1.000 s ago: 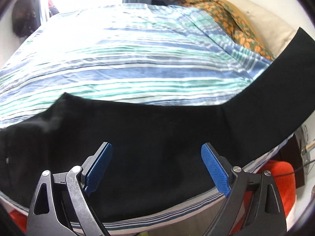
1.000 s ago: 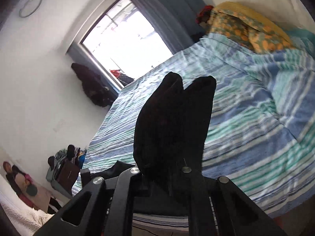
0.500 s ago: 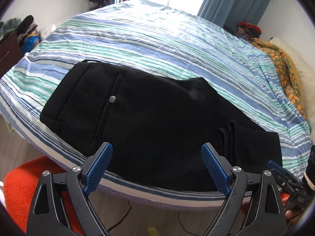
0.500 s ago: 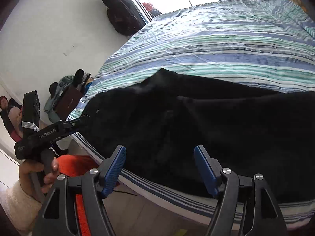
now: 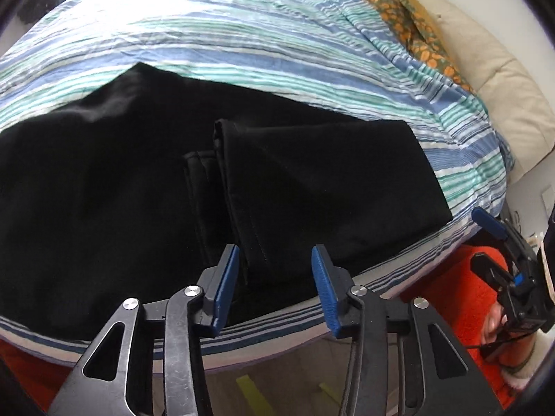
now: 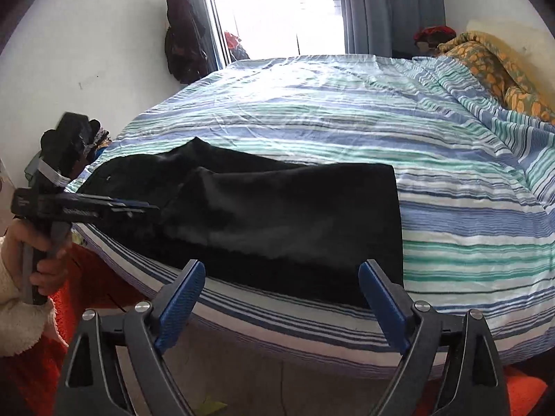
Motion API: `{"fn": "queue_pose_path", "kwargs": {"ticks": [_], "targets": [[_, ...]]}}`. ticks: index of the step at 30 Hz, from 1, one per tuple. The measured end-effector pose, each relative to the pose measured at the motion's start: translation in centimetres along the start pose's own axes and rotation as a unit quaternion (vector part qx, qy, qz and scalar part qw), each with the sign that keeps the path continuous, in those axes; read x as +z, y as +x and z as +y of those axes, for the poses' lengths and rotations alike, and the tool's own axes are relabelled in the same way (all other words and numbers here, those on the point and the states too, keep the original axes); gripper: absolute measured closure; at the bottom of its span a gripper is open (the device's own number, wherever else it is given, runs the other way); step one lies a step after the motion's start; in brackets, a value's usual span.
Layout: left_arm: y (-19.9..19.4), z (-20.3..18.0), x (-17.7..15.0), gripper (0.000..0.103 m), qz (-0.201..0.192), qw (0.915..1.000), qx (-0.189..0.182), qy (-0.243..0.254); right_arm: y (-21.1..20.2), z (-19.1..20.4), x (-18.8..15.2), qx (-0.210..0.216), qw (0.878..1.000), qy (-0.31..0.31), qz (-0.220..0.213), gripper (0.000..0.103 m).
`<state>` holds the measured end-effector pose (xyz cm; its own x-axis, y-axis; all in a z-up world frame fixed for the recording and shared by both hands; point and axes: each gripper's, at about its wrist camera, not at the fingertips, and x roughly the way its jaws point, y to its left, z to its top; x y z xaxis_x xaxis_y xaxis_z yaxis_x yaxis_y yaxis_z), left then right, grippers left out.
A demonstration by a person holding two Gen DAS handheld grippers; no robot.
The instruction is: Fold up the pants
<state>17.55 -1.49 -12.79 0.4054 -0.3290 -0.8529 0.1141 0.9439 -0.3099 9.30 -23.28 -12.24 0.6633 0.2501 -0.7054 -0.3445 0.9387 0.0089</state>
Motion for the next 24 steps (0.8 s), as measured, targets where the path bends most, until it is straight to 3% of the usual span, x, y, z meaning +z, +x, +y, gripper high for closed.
{"fn": "queue_pose_path", "kwargs": {"ticks": [3, 4, 5, 6, 8, 11, 15, 18, 19, 21, 22, 23, 24], "targets": [[0.9, 0.0, -0.3, 0.062, 0.012, 0.9997, 0.018, 0.005, 0.7, 0.3, 0.2, 0.007, 1.0, -0.004, 0.003, 0.013], [1.2, 0.0, -0.3, 0.067, 0.016, 0.9996, 0.024, 0.004, 0.8, 0.4, 0.1, 0.009, 1.0, -0.005, 0.004, 0.013], [1.4, 0.1, -0.3, 0.084, 0.019, 0.9993, 0.032, -0.002, 0.9, 0.4, 0.0, 0.01, 1.0, -0.005, 0.004, 0.013], [1.5, 0.3, -0.2, 0.09, 0.02, 0.9991, 0.035, -0.012, 0.9, 0.3, 0.1, 0.01, 1.0, -0.005, 0.002, 0.013], [0.5, 0.5, 0.0, 0.092, 0.009, 0.9991, 0.024, -0.033, 0.6, 0.2, 0.3, 0.005, 1.0, -0.002, -0.007, 0.013], [-2.5, 0.0, -0.9, 0.092, -0.022, 0.9994, 0.024, -0.013, -0.7, -0.2, 0.4, -0.009, 0.999, -0.002, -0.037, 0.013], [-0.4, 0.9, -2.2, 0.091, 0.015, 0.999, 0.039, -0.016, -0.5, -1.0, 0.8, -0.011, 0.999, 0.009, -0.047, 0.013], [-0.1, 0.4, -2.2, 0.089, 0.018, 0.9992, 0.035, -0.011, 2.4, -2.3, 2.0, 0.033, 0.998, 0.041, -0.021, 0.013], [-0.6, 0.2, -2.1, 0.087, 0.014, 0.9995, 0.029, -0.004, 3.9, -2.7, 2.3, 0.055, 0.997, 0.054, 0.004, 0.013], [-2.2, 0.5, -1.7, 0.067, -0.012, 0.9997, 0.021, -0.005, 7.2, -3.2, 1.9, 0.078, 0.992, 0.08, 0.062, 0.013], [-3.2, 1.0, -1.5, 0.043, -0.031, 0.9992, 0.023, -0.014, 8.2, -3.3, 1.3, 0.08, 0.99, 0.088, 0.077, 0.013], [-3.9, 1.5, -1.3, 0.028, -0.048, 0.9982, 0.028, -0.024, 8.8, -3.2, 0.8, 0.077, 0.989, 0.089, 0.084, 0.013], [-4.1, 2.0, -1.0, 0.026, -0.056, 0.9974, 0.032, -0.033, 9.0, -3.0, 0.6, 0.071, 0.99, 0.082, 0.085, 0.013]]}}
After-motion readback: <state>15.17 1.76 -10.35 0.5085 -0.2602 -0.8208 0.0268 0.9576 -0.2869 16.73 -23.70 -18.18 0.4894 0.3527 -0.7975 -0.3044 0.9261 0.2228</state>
